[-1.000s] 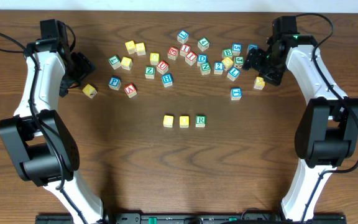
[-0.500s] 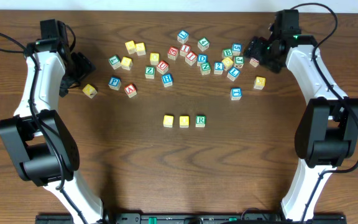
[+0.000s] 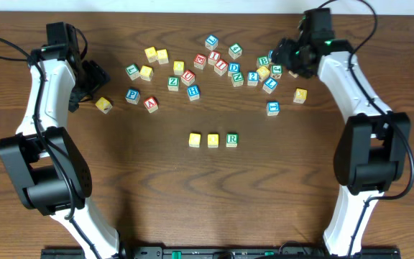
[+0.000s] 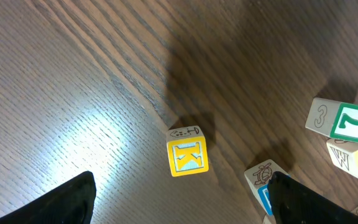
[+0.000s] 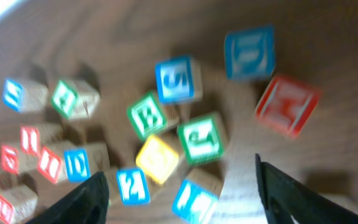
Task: Spell out CORL
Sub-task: 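Move the right gripper into the pile center and grasp the blue L block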
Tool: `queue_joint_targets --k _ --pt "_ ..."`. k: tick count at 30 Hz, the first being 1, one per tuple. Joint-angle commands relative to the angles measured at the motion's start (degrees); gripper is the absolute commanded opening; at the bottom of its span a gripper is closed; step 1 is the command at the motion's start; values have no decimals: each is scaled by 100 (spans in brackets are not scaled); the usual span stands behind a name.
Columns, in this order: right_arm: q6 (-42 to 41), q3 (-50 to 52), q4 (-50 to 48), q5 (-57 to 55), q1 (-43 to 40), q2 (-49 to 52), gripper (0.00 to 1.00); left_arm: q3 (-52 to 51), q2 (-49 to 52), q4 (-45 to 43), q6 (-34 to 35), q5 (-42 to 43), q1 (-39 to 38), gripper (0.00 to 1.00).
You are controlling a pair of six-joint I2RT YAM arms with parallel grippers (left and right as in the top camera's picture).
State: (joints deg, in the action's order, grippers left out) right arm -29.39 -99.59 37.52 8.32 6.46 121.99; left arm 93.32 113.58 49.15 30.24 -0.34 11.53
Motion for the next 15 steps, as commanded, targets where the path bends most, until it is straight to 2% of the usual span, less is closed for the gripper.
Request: queue_joint_targets --k 1,7,15 --pt "-39 -68 326 -715 354 61 67 24 35 28 72 -35 2 87" --pt "-348 9 411 -1722 826 146 67 24 35 28 72 -35 2 87" --pt "-595 9 431 -1679 881 566 67 24 35 28 72 -35 2 87"
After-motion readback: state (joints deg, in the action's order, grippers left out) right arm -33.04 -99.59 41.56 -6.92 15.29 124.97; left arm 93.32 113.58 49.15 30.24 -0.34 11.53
